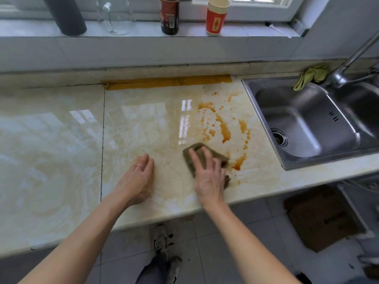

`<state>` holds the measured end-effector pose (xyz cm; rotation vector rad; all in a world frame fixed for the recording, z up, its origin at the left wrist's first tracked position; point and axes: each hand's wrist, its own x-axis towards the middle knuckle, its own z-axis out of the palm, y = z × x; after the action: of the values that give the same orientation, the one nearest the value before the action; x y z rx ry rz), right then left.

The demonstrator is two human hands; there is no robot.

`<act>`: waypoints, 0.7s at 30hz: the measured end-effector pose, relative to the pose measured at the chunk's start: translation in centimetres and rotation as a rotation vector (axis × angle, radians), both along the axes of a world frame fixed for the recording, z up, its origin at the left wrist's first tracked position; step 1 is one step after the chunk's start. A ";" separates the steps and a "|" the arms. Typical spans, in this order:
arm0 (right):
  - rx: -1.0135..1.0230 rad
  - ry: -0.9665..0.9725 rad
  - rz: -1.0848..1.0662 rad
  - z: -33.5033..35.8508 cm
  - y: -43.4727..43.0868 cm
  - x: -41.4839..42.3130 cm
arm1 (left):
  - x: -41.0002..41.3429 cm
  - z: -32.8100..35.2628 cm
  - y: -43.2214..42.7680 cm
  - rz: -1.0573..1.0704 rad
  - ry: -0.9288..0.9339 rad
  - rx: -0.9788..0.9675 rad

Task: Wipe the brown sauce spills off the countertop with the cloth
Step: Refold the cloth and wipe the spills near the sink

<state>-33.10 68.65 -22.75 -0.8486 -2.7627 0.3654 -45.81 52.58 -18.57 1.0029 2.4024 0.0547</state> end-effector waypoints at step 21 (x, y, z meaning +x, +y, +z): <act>-0.028 -0.273 0.178 0.6 3.1 -5.3 | -3.6 2.3 4.6 0.211 -0.039 0.286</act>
<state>-38.44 71.72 -22.10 -0.7068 -3.1054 0.3426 -49.40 57.21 -16.28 0.8538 2.5018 0.5012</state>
